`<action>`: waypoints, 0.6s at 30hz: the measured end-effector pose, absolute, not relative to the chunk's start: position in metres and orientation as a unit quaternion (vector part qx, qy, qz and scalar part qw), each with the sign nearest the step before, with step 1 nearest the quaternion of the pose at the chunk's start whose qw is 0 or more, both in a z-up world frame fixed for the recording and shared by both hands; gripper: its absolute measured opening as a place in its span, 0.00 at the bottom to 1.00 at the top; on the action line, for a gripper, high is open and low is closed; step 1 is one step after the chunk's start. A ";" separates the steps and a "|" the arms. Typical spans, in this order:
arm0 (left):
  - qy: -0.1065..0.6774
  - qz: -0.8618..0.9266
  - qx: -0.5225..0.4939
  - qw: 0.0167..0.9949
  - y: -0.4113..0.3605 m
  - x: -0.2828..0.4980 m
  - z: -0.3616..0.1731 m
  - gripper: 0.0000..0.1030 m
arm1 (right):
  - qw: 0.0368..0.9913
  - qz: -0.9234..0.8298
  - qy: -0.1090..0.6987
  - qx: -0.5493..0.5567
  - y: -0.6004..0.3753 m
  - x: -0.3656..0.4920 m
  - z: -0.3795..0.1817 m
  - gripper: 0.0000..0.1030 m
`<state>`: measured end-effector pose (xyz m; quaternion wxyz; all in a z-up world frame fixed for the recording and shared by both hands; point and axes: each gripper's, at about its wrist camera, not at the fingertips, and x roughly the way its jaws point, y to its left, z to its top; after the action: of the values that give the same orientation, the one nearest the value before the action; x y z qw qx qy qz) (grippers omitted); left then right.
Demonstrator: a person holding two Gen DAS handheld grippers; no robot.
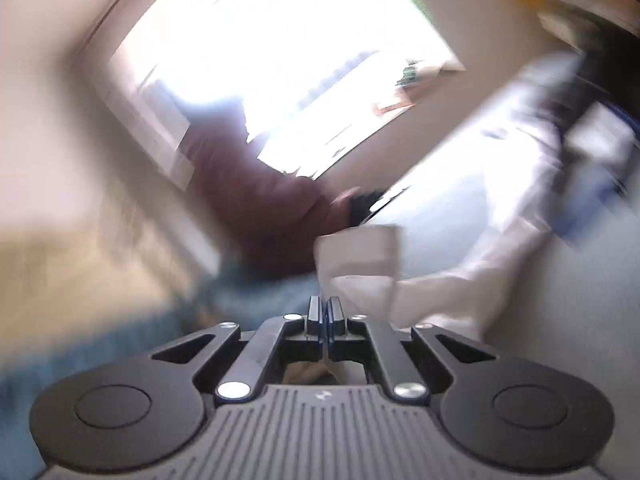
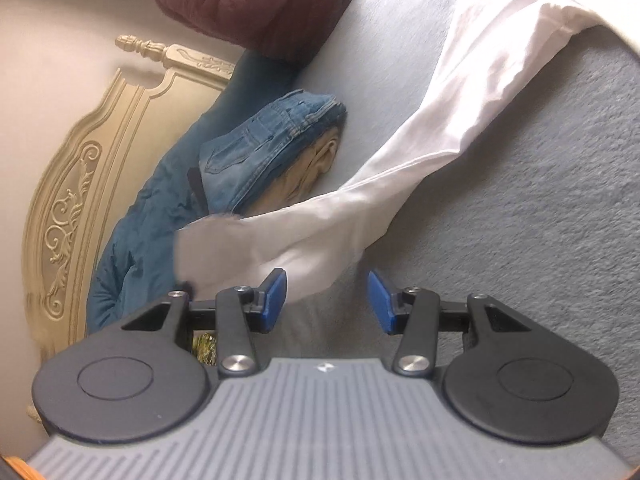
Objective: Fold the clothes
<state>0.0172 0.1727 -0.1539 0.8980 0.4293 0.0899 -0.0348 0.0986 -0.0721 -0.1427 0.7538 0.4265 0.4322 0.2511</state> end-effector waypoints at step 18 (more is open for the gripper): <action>0.153 -0.211 0.513 0.818 0.189 -0.054 -0.189 0.43 | 0.729 0.298 0.487 0.378 -0.037 0.121 -0.140 0.59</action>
<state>-0.0542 0.1885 -0.1893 0.8180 0.5129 0.1529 -0.2110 0.1211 -0.0371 -0.1398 0.7289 0.3782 0.4867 0.2981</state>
